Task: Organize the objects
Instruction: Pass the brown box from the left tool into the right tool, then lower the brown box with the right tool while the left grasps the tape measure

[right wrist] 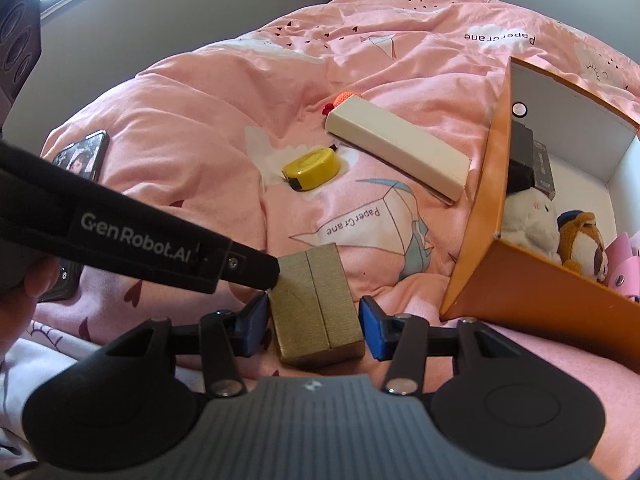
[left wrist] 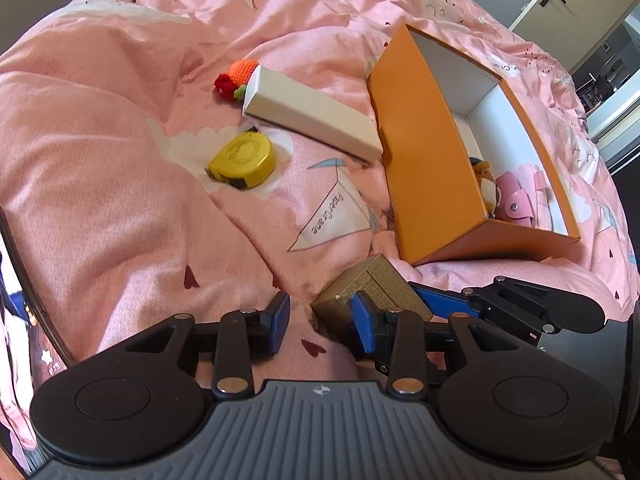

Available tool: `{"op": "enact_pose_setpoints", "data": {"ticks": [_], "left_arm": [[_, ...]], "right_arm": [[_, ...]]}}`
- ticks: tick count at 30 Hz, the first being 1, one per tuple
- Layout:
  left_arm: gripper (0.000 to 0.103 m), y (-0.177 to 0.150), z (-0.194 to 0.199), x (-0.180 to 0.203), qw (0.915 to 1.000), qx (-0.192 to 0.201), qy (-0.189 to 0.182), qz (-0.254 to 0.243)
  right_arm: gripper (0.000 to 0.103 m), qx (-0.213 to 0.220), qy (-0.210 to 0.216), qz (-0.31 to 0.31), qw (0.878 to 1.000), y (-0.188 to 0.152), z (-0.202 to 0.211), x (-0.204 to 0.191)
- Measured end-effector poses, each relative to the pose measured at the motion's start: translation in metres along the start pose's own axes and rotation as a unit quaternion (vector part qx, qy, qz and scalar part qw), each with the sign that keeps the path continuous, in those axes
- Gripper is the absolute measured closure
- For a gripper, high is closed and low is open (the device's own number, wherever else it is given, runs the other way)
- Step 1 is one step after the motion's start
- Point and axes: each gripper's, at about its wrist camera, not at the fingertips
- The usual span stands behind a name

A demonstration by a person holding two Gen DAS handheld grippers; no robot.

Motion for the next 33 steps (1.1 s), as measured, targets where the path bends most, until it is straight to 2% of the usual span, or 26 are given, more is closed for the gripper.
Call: {"op": "enact_pose_setpoints", "data": {"ticks": [6, 11, 15, 21, 24, 30, 33], "left_arm": [[0.058, 0.023, 0.013, -0.002, 0.9994, 0.032, -0.01, 0.004], [0.058, 0.05, 0.022, -0.013, 0.9991, 0.034, -0.026, 0.002], [0.054, 0.074, 0.025, -0.02, 0.9985, 0.037, -0.021, -0.035], [0.039, 0.1, -0.001, -0.024, 0.9943, 0.014, -0.016, -0.104], [0.035, 0.105, -0.025, -0.02, 0.987, -0.005, -0.034, -0.157], [0.033, 0.105, -0.068, -0.019, 0.9596, -0.054, -0.039, -0.273], [0.03, 0.104, -0.085, -0.024, 0.9492, -0.085, -0.053, -0.298]], "right_arm": [[0.054, 0.03, -0.014, 0.011, 0.999, 0.025, 0.008, 0.011], [0.054, 0.051, -0.007, 0.004, 0.999, 0.052, 0.015, 0.025], [0.054, 0.078, -0.006, -0.005, 0.997, 0.076, 0.023, 0.038], [0.054, 0.123, -0.023, -0.046, 0.991, 0.103, 0.041, 0.072], [0.054, 0.131, -0.031, -0.074, 0.988, 0.11, 0.048, 0.095], [0.054, 0.127, -0.078, -0.121, 0.981, 0.11, 0.057, 0.144], [0.054, 0.123, -0.102, -0.15, 0.976, 0.103, 0.059, 0.169]]}}
Point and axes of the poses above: each gripper's, at about its wrist camera, not at the fingertips, and z roughly against the way its jaws point, x to its right, y to its top, and after that the axes turned 10 degrees about x, right-handed
